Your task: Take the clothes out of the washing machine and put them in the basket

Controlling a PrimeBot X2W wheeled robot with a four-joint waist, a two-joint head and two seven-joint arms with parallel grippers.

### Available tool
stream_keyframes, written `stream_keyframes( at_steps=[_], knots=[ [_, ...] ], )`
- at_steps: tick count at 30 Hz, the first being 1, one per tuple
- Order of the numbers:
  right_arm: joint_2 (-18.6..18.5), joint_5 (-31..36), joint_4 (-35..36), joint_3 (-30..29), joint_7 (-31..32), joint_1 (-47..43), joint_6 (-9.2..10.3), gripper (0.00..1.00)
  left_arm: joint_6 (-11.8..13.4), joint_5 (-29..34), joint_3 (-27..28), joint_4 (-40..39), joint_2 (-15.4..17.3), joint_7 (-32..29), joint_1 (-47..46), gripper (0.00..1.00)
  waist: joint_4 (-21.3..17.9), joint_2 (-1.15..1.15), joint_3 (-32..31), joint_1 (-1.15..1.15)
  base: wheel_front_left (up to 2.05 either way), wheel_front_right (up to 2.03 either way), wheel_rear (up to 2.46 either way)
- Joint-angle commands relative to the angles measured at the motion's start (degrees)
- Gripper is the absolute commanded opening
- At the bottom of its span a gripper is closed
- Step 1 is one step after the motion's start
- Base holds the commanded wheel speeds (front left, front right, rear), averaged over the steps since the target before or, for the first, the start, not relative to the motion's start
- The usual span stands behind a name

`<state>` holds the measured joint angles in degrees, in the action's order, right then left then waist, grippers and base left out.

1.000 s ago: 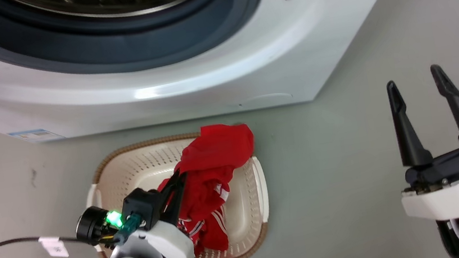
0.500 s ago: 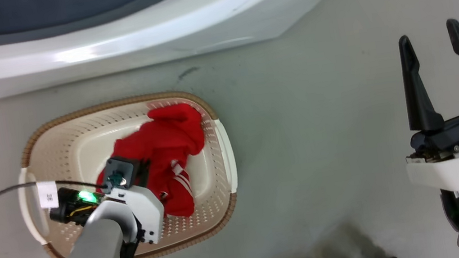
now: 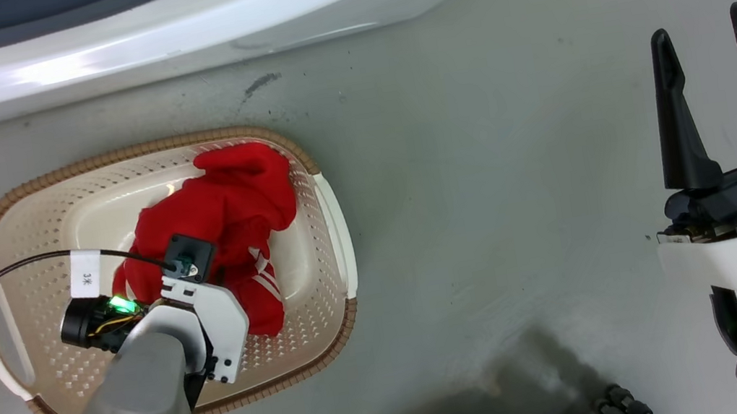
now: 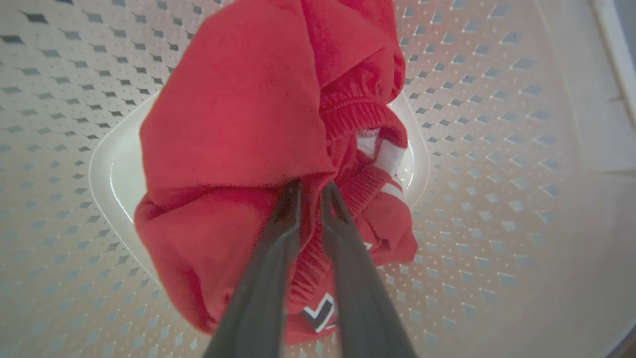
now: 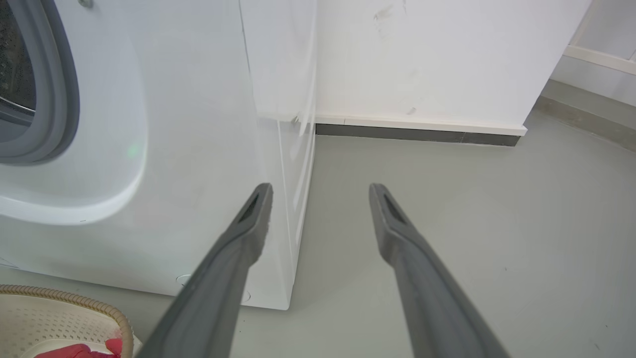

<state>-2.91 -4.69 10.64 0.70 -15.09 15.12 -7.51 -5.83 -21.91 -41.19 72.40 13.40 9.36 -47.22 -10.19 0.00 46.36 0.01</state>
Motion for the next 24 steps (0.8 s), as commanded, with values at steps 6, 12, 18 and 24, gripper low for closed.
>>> stream_keyframes(
  at_steps=[6,12,18,24],
  knots=[
    [0.0,0.8,-1.1,0.0,-0.1,-1.0,0.04,1.0,0.2,-0.3,-0.5,0.7,-1.4,3.6,1.7,1.0,1.6,0.0,-5.8,-0.01,0.0,0.0,0.0],
    [0.0,2.1,-2.3,0.2,-0.1,-3.8,0.04,1.0,0.3,-1.0,0.0,-0.9,-3.0,5.7,4.5,1.0,4.1,0.0,-12.3,-0.01,0.0,0.0,0.0],
    [0.0,2.7,-3.2,0.0,-0.1,-6.7,0.04,1.0,3.1,-1.0,3.3,-11.6,-1.9,5.8,9.3,1.0,6.3,0.0,-18.2,-0.01,0.0,0.0,0.0],
    [0.0,3.4,-3.9,-0.1,-0.1,-9.5,0.04,1.0,6.3,1.0,8.7,-24.0,-0.7,5.8,15.8,1.0,8.0,0.0,-23.3,-0.01,0.0,0.0,0.0]
  ],
)
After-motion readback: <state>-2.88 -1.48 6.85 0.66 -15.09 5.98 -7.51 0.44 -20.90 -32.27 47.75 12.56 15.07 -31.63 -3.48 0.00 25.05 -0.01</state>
